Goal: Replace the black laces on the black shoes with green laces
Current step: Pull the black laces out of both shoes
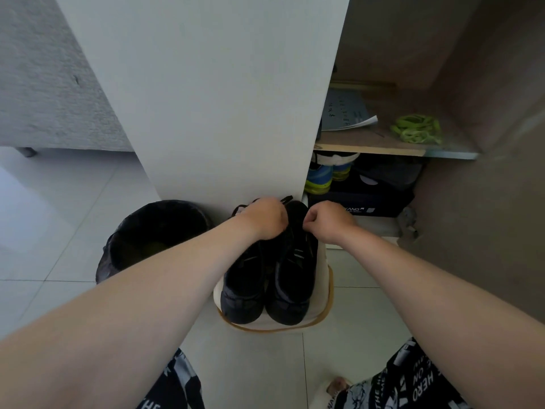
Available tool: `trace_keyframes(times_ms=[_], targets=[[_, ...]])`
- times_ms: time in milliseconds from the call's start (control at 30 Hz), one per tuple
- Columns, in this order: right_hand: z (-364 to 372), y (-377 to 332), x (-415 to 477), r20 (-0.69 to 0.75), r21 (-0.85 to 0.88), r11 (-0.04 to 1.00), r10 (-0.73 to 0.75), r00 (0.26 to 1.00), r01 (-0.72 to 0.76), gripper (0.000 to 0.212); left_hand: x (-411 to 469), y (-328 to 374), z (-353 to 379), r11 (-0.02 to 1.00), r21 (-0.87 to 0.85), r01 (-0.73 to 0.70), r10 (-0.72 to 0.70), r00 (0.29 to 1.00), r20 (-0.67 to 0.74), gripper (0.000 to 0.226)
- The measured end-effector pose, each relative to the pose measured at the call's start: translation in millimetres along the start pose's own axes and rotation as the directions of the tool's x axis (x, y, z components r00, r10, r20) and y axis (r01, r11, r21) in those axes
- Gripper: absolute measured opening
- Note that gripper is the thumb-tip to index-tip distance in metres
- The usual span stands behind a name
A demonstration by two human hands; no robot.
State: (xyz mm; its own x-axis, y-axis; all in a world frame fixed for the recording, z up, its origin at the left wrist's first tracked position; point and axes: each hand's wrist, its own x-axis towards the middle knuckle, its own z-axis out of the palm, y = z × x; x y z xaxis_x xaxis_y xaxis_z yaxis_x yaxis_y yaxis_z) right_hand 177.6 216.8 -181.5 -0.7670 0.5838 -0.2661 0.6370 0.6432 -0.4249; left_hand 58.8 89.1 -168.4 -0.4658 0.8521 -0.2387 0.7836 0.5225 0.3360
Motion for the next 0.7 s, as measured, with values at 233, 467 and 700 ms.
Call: trace_keyframes(times_ms=[233, 467, 700], targets=[[-1.4, 6.8, 4.1, 0.008, 0.133, 0.991, -0.013, 1.0, 0.011, 0.019, 7.2, 3.8, 13.2, 0.999, -0.032, 0.038, -0.04, 0.997, -0.072, 0.013], [1.0, 2.2, 9.9, -0.076, 0.072, 0.987, -0.141, 0.987, 0.147, 0.01, 6.1, 11.6, 15.5, 0.998, 0.056, 0.021, -0.017, 0.998, -0.059, 0.023], [10.3, -0.9, 6.0, 0.003, 0.07, 0.976, -0.207, 0.978, 0.206, 0.021, 6.0, 9.1, 12.5, 1.0, 0.023, -0.015, 0.016, 0.999, -0.041, 0.018]])
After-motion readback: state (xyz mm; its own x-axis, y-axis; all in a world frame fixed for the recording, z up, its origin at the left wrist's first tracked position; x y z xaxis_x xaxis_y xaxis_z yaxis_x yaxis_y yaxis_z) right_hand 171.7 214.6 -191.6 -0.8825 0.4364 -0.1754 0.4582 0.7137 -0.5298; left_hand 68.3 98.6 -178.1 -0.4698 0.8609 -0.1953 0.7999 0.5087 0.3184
